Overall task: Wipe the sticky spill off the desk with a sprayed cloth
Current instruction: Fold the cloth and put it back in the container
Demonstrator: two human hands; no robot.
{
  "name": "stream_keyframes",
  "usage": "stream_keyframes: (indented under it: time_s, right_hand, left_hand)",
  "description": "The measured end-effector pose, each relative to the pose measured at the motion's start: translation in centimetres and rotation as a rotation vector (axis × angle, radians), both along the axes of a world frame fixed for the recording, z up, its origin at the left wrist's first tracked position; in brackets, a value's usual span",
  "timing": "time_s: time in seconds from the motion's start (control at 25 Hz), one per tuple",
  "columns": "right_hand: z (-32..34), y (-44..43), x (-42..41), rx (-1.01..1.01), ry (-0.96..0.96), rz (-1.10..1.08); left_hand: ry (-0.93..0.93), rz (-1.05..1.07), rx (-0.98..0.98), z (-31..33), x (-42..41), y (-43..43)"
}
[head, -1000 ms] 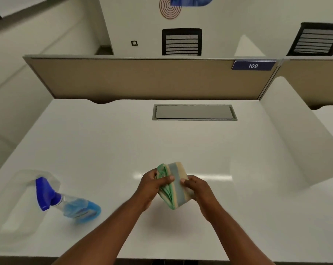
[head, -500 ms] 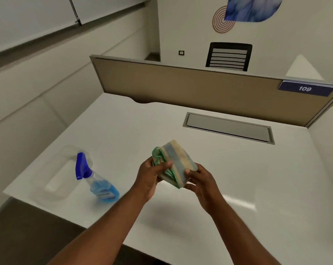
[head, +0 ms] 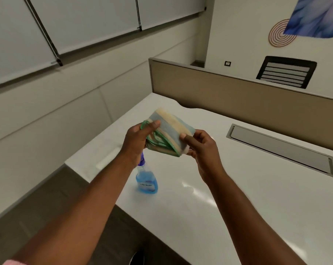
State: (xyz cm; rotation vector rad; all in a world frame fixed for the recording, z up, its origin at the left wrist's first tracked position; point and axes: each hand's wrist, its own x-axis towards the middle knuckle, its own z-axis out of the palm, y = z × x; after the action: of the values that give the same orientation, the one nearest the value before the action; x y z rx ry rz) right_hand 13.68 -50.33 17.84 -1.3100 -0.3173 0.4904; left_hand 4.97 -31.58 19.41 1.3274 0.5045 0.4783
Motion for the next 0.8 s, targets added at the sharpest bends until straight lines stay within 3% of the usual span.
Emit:
stream_keyframes:
  time_s: [0.24,0.4,0.64,0.8]
  right_hand:
    - [4.7,13.3,-5.2,-0.039,-0.054,0.042]
    - [3.3,22.7,-9.8,-0.117,-0.059,0.0]
    - [-5.1,29.6,-11.6,-0.392,0.045,-0.074]
    - [-9.8,31.0,-10.9,-0.716,-0.057,-0.097]
  left_hand:
    - [-0.094,0.117,0.027,2.3,-3.8,13.2]
    - [-0.05,0.134,-0.029,0.2,-6.4,22.3]
    - [0.224,0.063,-0.017,-8.6,-8.1,28.9]
    - [0.529,0.058,0.167,-13.8,-7.3,31.1]
